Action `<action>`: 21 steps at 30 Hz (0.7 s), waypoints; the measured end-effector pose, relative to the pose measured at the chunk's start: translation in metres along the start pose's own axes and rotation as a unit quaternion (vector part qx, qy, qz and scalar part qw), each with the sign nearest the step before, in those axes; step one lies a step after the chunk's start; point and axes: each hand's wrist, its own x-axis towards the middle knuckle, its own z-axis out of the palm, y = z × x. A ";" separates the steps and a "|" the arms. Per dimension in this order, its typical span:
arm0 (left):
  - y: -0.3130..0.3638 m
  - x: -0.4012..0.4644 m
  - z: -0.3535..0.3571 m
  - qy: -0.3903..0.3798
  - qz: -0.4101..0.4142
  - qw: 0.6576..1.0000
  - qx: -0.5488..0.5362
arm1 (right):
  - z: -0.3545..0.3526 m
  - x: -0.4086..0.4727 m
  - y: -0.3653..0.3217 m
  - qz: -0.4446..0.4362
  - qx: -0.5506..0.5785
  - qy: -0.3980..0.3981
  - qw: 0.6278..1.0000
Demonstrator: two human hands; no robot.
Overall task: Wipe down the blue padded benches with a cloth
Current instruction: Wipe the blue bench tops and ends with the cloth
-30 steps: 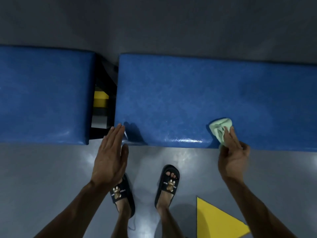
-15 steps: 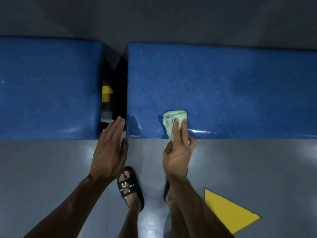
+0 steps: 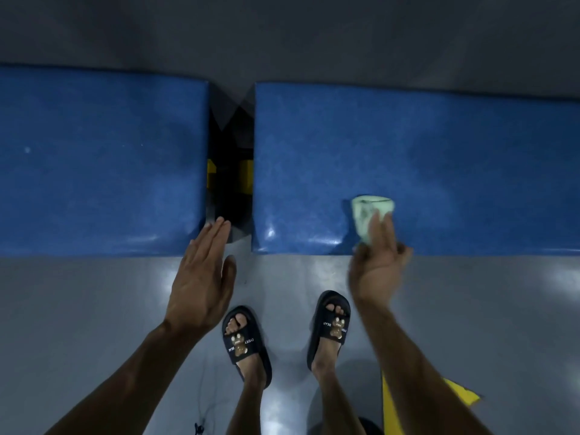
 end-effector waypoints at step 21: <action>-0.027 0.006 -0.012 0.003 0.043 0.999 0.016 | 0.038 -0.022 -0.101 -0.098 0.072 -0.102 0.987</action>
